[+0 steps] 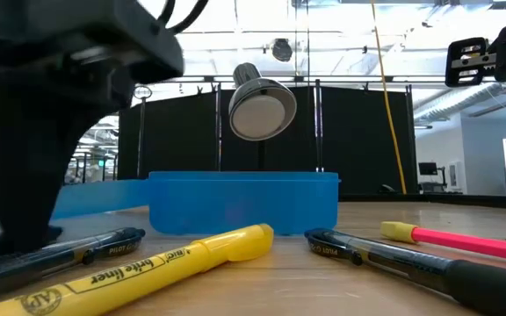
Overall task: Pick & place school supplies into a supply box
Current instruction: Put the left black pen into the blue supply box
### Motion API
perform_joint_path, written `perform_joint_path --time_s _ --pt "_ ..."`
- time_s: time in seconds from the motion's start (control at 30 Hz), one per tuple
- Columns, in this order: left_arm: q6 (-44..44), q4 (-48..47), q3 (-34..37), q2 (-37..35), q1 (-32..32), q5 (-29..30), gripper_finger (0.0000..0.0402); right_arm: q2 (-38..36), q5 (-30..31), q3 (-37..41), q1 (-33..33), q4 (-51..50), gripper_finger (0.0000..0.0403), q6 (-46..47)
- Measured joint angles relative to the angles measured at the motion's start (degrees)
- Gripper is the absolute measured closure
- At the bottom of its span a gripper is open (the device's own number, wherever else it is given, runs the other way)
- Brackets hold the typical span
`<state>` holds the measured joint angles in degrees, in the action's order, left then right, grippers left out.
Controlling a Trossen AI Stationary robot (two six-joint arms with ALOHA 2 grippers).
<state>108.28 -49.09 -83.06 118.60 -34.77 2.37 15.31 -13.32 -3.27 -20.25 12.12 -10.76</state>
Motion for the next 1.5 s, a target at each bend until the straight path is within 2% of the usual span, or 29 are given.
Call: perform_joint_path --time_s 0.2,0.47,0.53,0.73,0.9,1.27,1.5 --pt "-2.32 1.28 -0.10 0.70 1.39 -0.29 0.0243 0.02 0.02 0.00 0.02 -0.17 0.0403 0.02" --pt "-1.02 0.70 -0.03 0.80 1.25 -1.21 0.0249 0.02 0.02 0.00 0.02 -0.28 0.0403 0.02" --pt "-0.78 0.53 -0.06 1.66 1.19 -1.32 0.0267 0.02 0.02 0.00 0.02 -0.28 0.0403 0.02" --pt "-3.37 0.61 -0.16 4.17 1.03 -3.54 0.0364 0.02 0.02 0.00 0.02 -0.25 0.0403 0.02" --pt "-3.88 0.98 -0.08 4.05 0.98 -3.17 0.0368 0.02 0.02 0.00 0.02 -0.22 0.0403 0.17" --pt "-1.68 1.95 0.45 -2.39 -2.66 8.66 0.0378 0.02 0.00 0.00 0.02 0.07 0.0403 1.07" --pt "-1.81 1.58 0.44 -3.21 -3.54 8.04 0.0395 0.02 0.02 0.00 0.02 0.37 0.0403 1.07"
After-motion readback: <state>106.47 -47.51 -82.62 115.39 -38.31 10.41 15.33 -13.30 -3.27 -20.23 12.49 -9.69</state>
